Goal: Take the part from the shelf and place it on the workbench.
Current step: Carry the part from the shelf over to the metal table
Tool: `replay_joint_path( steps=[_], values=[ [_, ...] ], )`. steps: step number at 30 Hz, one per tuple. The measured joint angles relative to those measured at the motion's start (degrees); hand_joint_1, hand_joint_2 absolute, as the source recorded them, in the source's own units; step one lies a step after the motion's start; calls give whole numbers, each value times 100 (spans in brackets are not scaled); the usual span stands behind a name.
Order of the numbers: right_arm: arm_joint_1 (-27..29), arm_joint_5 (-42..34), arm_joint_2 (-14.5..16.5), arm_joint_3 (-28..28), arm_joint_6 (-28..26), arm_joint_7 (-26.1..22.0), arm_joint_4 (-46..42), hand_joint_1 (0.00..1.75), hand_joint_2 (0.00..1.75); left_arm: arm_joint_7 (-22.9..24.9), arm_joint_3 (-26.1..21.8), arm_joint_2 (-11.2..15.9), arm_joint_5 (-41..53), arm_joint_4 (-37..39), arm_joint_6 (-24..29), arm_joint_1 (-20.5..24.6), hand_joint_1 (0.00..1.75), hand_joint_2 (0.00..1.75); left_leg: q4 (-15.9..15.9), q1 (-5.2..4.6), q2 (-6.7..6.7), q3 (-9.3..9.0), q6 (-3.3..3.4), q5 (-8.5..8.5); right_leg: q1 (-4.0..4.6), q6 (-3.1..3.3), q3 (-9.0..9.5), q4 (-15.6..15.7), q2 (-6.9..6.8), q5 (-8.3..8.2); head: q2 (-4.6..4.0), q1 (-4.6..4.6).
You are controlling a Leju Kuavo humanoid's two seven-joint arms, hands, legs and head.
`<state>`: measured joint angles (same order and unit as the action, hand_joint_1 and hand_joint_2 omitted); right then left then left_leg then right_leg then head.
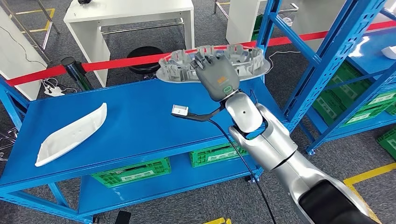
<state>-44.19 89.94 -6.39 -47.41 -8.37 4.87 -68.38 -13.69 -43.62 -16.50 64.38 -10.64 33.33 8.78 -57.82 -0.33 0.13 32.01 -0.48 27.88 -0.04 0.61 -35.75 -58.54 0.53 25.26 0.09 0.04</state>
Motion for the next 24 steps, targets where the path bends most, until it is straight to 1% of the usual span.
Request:
replay_joint_path(
  steps=[7, 12, 18, 20, 21, 22, 23, 24],
  values=[
    [-678, -1, 52, -418, -71, 21, -127, 175, 175, -89, -51, -20, -104, 0, 3, 44, 0, 175, 0, 0, -1, 1, 0, 0, 0, 0, 0, -1, 0, 0, 2, 0],
    [-1028, -1, 62, -722, -503, 168, -143, 175, 175, -122, -63, -21, -170, 0, -130, 48, 0, 175, 0, 0, -3, 1, 0, 0, 0, 0, 1, 0, -1, 0, 1, -1],
    [-1168, -2, 64, -933, -731, 302, -141, 175, 175, -136, -103, -13, -189, 0, -214, 49, 0, 175, -36, -30, -9, 18, 44, 18, -18, -37, 6, 19, -6, -16, 1, -2],
    [-1178, -2, 63, -963, -780, 304, -141, 175, 175, -138, -119, -14, -189, 0, -242, 50, 0, 175, 11, -6, -2, -4, 80, -13, -17, -69, 9, 23, -7, -16, 1, -2],
    [-1185, -2, 62, -974, -795, 306, -141, 175, 175, -140, -128, -16, -189, 0, -251, 52, 0, 175, 49, 14, 5, -26, 106, -37, -14, -91, -15, -32, -8, 24, 1, 5],
    [-1192, -2, 61, -981, -806, 308, -141, 175, 175, -141, -136, -18, -189, 0, -255, 54, 0, 175, 87, 38, 13, -48, 131, -59, -13, -115, -86, -185, -10, 119, 1, 14],
    [-1194, -2, 60, -986, -814, 309, -141, 175, 175, -142, -141, -20, -189, 0, -259, 55, 0, 175, 107, 53, 22, -64, 148, -69, -22, -139, -218, -460, -13, 270, 1, 22],
    [-1194, -1, 60, -993, -820, 309, -141, 175, 175, -142, -143, -20, -189, 1, -261, 56, 0, 175, 112, 59, 26, -67, 160, -69, -34, -166, -405, -840, -14, 450, 1, 32]
  ],
)
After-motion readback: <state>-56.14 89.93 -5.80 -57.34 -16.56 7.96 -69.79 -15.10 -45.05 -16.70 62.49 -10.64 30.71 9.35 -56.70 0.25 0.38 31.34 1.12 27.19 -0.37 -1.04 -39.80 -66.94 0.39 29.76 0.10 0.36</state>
